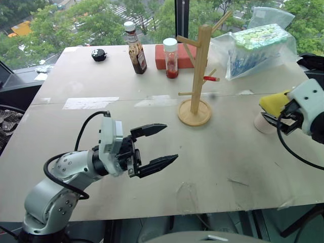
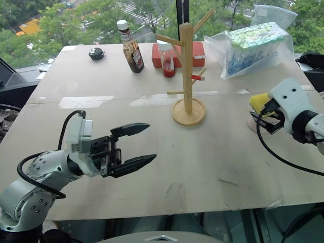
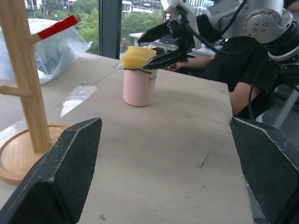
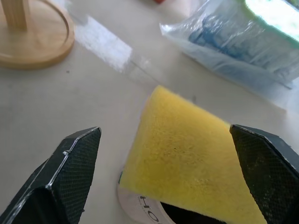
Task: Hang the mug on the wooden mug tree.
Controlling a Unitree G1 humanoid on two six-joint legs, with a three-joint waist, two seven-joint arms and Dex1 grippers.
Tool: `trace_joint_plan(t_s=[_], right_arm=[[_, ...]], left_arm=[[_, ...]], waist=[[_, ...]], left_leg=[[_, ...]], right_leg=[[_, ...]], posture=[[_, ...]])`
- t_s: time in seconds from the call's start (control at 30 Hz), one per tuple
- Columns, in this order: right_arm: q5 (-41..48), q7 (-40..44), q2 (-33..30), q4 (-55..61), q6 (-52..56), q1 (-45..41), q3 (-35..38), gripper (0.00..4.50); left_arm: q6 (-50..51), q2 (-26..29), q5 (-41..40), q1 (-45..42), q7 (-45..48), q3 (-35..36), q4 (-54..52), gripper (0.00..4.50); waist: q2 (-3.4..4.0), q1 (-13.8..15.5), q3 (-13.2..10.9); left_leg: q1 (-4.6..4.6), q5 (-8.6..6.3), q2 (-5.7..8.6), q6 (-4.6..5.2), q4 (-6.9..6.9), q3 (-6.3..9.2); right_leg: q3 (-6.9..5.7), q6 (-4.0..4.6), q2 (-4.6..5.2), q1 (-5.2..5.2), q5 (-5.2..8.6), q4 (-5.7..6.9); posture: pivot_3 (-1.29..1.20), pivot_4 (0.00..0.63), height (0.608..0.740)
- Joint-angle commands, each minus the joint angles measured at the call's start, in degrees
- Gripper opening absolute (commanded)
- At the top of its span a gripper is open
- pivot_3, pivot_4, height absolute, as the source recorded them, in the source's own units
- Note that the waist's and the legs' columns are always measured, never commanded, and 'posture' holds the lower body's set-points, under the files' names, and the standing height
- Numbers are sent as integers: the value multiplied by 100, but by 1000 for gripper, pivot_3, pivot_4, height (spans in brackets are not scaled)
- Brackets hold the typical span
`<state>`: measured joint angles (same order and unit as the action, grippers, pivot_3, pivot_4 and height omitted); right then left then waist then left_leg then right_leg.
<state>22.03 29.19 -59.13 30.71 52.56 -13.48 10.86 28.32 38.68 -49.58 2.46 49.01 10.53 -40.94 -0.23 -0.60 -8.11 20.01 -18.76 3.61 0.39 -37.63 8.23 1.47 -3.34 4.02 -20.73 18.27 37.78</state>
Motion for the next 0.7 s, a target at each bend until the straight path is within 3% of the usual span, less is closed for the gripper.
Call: trace_joint_plan(t_s=[0.03, 0.13, 0.23, 0.37, 0.6, 0.7], right_arm=[[-350, -197, 64, -346, 139, -345, -346, 4483], [-529, -159, 67, -464, 40, -412, -465, 3378], [-643, -100, 84, -435, -75, -421, -426, 1729], [-602, 60, 62, -235, -164, -346, -163, 51], [312, 171, 446, 210, 853, -565, 1421, 51], [258, 170, 257, 149, 1088, -412, 2177, 51]], left_arm=[[-165, -46, 70, 96, -91, 4, -214, 4472], [-263, -65, 115, 341, -101, 81, -346, 4500], [-385, -78, 166, 573, -87, 125, -452, 4500], [-507, -82, 213, 761, -76, 125, -534, 4500], [-651, -55, 317, 419, 238, -23, 60, 4500], [-727, -83, 371, 277, 441, -103, 315, 4500]], waist=[[0, -4, 0], [0, -8, 0], [0, -2, 0], [0, 1, 0], [3, 4, -2], [2, 9, -2]], left_leg=[[1, 0, 0, 0, 0, 0], [2, 0, 0, 0, 0, -2], [2, 0, 0, 0, 0, -1], [2, 0, 0, 0, -1, 0], [6, 0, 0, 0, -4, 1], [10, 0, 2, 1, -11, 3]], right_leg=[[1, 0, 0, -1, 0, 0], [2, 0, 0, -3, 0, 0], [1, 0, 1, -3, 0, -1], [2, 0, 1, -3, 0, 1], [-2, 0, 0, -4, 0, 5], [-5, 0, 1, -4, 0, 4]], posture=[[0, 150, 740], [0, 150, 740], [0, 150, 740], [0, 150, 740], [0, 150, 740], [0, 150, 740]])
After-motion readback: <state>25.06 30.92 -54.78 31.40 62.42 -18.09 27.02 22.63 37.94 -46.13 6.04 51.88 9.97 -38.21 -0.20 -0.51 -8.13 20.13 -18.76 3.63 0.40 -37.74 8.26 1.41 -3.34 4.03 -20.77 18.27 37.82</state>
